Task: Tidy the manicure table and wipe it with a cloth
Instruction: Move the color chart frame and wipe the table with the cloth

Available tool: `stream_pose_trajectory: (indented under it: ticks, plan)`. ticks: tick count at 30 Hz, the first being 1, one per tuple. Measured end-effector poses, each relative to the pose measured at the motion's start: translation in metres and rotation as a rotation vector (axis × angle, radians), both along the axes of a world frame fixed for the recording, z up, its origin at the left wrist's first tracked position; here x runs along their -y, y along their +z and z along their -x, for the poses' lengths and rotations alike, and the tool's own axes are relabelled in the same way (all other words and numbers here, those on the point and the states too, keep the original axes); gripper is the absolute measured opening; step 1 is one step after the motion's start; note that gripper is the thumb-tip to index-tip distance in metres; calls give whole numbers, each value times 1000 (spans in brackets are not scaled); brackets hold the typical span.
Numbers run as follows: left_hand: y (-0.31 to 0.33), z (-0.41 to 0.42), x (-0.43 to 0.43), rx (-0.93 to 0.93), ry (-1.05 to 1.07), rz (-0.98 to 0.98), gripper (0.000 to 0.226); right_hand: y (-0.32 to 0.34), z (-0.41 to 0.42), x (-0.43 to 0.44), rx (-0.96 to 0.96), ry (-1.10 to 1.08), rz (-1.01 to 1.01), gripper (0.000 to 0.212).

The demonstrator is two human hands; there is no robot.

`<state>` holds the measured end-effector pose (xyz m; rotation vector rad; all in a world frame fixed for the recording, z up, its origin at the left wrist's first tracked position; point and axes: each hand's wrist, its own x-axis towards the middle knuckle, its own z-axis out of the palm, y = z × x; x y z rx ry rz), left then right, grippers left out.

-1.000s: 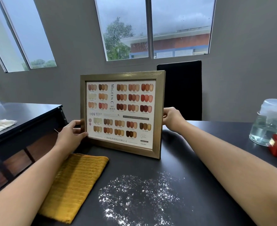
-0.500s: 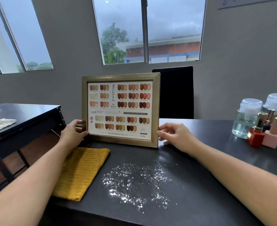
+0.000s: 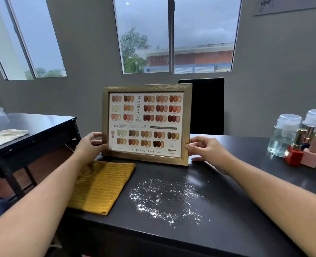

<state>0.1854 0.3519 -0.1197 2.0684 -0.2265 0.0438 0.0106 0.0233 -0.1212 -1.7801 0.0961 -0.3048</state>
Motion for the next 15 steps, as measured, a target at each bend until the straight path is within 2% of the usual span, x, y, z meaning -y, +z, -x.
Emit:
stream_pose_trajectory:
  ticks: [5,15]
  plan:
    - [-3,-4,2,1,3,43,46,-2,-1,-6,11,-69,75,10]
    - [-4,-4,-8,-9,-24,55,49,6,-2,-12,-41,-69,100,17]
